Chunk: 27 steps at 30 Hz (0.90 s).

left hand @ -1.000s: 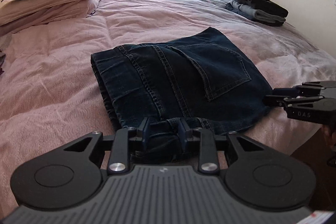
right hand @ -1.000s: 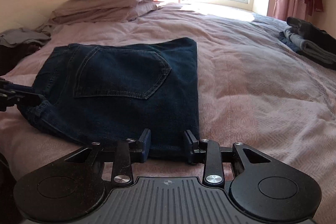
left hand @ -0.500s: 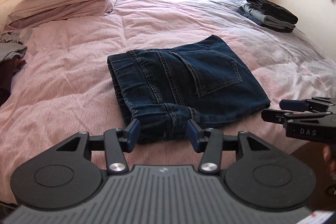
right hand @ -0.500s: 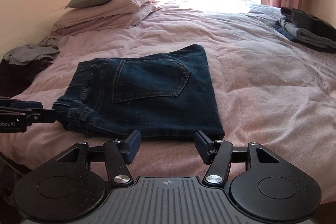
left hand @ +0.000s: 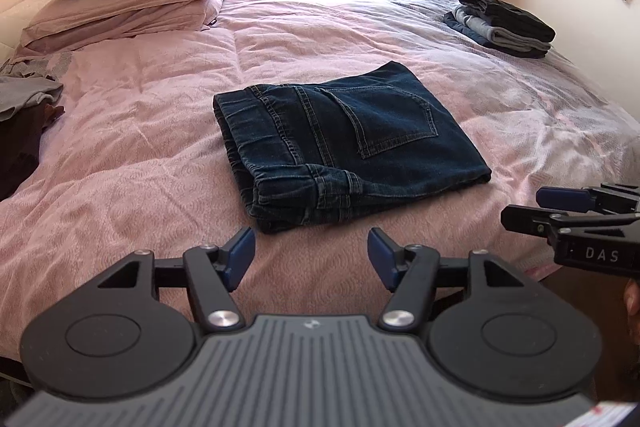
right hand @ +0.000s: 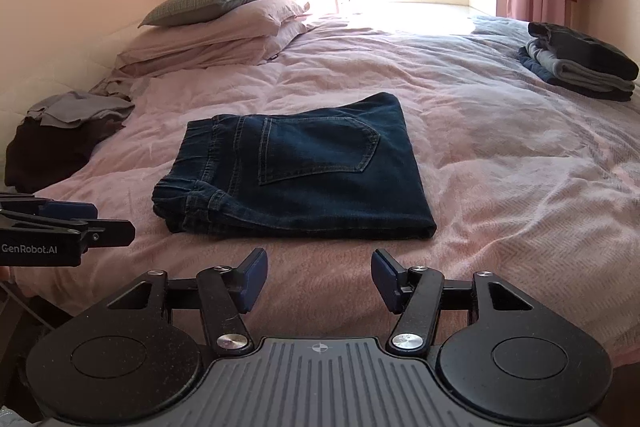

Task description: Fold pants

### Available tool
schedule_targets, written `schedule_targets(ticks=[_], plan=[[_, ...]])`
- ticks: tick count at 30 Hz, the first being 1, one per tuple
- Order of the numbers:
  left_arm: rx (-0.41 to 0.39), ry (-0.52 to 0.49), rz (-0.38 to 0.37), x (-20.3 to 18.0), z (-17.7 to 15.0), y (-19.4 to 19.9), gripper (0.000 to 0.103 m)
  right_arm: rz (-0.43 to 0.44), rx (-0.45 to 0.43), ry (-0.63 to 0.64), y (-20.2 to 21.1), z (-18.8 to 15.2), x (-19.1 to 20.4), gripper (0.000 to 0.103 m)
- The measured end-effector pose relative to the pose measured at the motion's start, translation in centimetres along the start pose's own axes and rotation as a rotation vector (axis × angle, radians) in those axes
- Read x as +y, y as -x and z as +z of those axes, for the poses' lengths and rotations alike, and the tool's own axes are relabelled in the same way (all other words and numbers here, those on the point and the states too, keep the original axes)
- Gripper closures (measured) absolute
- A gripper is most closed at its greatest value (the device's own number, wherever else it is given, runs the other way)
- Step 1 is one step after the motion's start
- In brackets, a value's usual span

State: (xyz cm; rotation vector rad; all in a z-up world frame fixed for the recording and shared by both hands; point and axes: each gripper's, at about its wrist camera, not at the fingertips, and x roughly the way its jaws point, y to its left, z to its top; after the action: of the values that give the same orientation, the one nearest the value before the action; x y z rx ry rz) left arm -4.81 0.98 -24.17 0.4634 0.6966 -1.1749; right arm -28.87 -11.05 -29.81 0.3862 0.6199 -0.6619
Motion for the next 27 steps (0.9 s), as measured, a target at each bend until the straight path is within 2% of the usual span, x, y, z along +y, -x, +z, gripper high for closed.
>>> schedule_targets(ticks=[8,14,19,23,27], plan=[[-0.006,0.005,0.006,0.4,-0.1,0.4,0.041,0.008,0.007,-0.003,-0.3,-0.1,0.1,0.048],[0.022,0.022,0.015,0.8,0.0,-0.9,0.041,0.014,0.039,-0.009,-2.0,-0.1,-0.4,0.048],[0.036,0.056,-0.005,1.9,0.1,-2.2,0.041,0.024,0.084,-0.018,-4.0,-0.2,-1.3,0.048],[0.026,0.196,-0.078,5.3,0.9,-3.4,0.04,0.037,0.109,-0.045,-5.6,0.5,-3.1,0.048],[0.031,0.393,-0.146,9.8,1.9,-5.8,0.033,0.072,0.088,-0.172,-7.0,2.6,-6.9,0.048]])
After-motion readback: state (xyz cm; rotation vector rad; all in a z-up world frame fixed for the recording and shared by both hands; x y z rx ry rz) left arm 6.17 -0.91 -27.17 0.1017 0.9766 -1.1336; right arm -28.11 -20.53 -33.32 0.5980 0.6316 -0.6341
